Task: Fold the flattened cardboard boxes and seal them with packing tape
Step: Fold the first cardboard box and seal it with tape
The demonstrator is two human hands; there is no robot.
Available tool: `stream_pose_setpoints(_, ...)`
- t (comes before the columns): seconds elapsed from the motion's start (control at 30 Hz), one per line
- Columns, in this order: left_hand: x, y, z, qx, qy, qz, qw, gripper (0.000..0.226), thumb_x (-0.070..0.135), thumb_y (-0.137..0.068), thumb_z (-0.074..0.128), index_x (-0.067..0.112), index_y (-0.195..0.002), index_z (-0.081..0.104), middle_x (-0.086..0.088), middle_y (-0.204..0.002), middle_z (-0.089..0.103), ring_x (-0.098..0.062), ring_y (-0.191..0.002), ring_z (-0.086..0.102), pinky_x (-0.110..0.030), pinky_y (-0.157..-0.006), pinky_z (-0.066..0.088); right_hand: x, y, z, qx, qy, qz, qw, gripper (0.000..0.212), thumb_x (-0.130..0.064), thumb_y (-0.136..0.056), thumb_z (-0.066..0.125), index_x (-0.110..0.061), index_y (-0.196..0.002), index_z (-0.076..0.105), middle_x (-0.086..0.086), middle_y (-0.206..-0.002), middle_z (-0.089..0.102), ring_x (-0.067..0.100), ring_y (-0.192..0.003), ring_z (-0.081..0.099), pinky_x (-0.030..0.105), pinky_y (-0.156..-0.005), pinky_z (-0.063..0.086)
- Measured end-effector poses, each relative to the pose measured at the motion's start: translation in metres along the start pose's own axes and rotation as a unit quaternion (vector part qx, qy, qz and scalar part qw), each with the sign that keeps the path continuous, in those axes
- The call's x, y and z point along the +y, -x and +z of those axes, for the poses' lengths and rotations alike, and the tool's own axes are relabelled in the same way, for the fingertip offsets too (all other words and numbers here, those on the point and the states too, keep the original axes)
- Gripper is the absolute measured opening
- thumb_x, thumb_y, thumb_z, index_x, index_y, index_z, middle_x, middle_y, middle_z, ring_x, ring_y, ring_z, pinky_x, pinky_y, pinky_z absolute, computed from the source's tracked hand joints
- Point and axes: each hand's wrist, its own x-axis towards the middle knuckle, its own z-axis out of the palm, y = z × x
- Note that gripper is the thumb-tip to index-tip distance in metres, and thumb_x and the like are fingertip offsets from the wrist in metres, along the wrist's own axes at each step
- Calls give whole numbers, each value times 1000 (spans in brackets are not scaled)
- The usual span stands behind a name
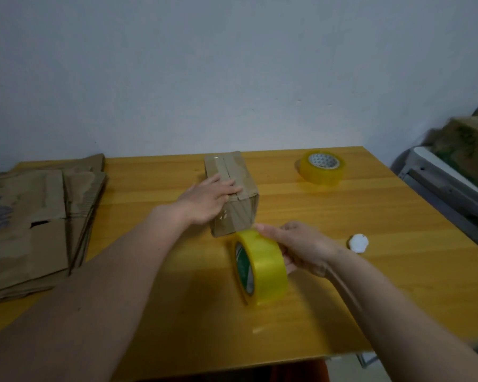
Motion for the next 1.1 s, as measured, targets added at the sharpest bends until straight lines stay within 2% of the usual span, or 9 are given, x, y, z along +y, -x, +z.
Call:
stream_pose_setpoints(0.17,25,5,25,86,18,-65,994,75,74,-70,61,36,-134,46,13,-154,32,-11,-148,8,-53,-117,14,-3,3,5,17,1,4,1000,42,-41,-91,59,-6,-66,59,6,-51,59,17,-44,57,25,-43,51)
stream_pose_setpoints(0.33,22,6,30,105,24,-62,992,97,74,-55,74,35,-138,42,15,-155,29,-11,-148,6,-53,-116,19,4,2,-15,103,0,18,994,39,-29,-102,43,-5,-76,60,10,-59,64,16,-44,59,24,-46,50)
stream_pose_setpoints(0.47,22,6,33,109,39,-57,992,100,76,-52,73,34,-138,42,15,-156,27,-11,-148,4,-54,-116,20,32,-8,-68,335,347,47,875,24,-12,-96,45,-16,-103,67,12,-114,63,29,-105,57,37,-88,45)
stream_pose_setpoints(0.53,21,6,33,108,42,-56,992,100,75,-53,74,34,-138,41,15,-156,25,-11,-148,3,-54,-116,20,43,-7,-89,311,462,126,821,32,-15,-96,44,-21,-124,59,12,-137,44,34,-126,37,41,-102,36)
stream_pose_setpoints(0.63,21,6,33,108,45,-52,992,100,74,-55,74,33,-139,40,15,-156,24,-11,-148,1,-52,-117,19,51,-2,-107,244,507,204,801,37,-18,-98,36,-23,-133,49,10,-143,35,38,-131,30,47,-103,35)
stream_pose_setpoints(0.87,20,7,34,98,77,-28,992,99,71,-55,76,31,-138,41,14,-156,25,-9,-147,-1,-45,-119,17,39,-3,-114,210,424,147,868,23,-16,-76,71,-13,-99,72,9,-107,68,24,-98,63,32,-75,49)
stream_pose_setpoints(0.97,19,8,34,95,79,-20,992,98,70,-55,77,32,-137,41,14,-156,25,-9,-147,-1,-45,-118,17,39,-1,-107,159,268,123,942,23,-10,-66,81,-2,-85,71,14,-89,67,24,-76,64,39,-74,58)
stream_pose_setpoints(1.03,19,8,35,98,86,-16,991,98,69,-55,78,31,-138,41,13,-156,24,-10,-147,0,-46,-119,17,36,2,-98,125,115,103,980,11,7,-73,74,4,-81,67,19,-83,64,24,-67,65,30,-66,60)
stream_pose_setpoints(1.1,18,8,36,111,100,-8,989,99,67,-54,79,30,-138,42,10,-156,26,-11,-147,2,-46,-119,16,28,1,-83,107,-13,27,994,10,1,-75,70,3,-81,63,19,-79,63,22,-64,64,23,-62,56)
